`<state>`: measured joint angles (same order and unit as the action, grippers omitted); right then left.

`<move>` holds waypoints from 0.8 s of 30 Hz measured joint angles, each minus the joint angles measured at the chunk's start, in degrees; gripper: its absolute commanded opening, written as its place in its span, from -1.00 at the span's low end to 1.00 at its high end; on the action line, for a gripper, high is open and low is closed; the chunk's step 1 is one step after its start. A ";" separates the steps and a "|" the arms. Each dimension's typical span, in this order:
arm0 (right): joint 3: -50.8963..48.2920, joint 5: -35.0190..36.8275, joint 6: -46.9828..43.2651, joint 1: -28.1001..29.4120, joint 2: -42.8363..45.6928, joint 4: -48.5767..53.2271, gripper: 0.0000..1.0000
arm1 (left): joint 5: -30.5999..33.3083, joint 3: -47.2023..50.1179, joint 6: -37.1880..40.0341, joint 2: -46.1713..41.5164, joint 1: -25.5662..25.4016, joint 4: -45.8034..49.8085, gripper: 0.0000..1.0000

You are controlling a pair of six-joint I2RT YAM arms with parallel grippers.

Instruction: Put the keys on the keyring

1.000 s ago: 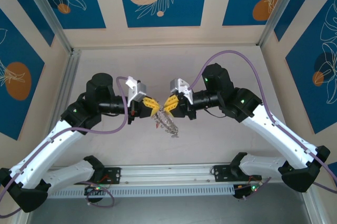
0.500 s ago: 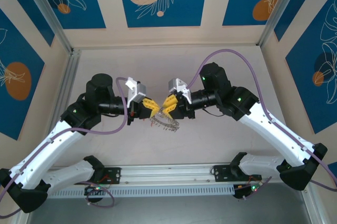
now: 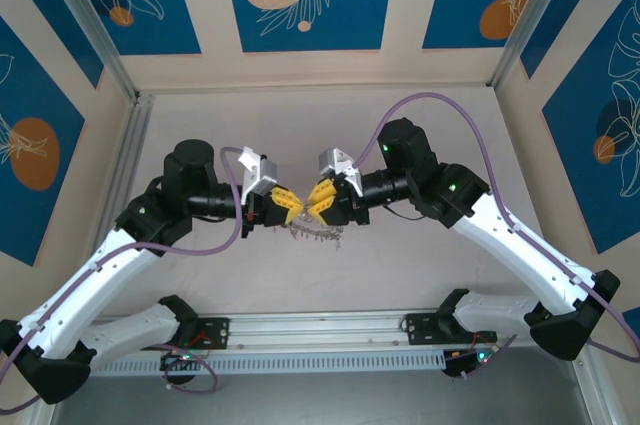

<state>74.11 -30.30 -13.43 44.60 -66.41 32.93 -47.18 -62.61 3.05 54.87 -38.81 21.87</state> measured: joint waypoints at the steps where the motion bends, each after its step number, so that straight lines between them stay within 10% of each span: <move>1: 0.00 0.00 0.00 0.00 -0.04 -0.15 -0.46 | 0.00 0.00 0.00 0.02 0.00 0.00 -1.00; 9: 0.00 -0.13 0.02 0.00 -0.63 -1.64 -0.41 | -0.66 0.00 0.00 0.57 0.00 -0.04 -1.00; 24: -0.50 -1.64 0.50 0.04 -0.15 -2.19 -1.00 | -0.20 0.00 -0.02 0.35 0.04 -0.13 -1.00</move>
<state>73.60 -31.94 -12.93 44.64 -66.57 30.74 -47.37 -62.61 3.03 55.22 -38.76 21.74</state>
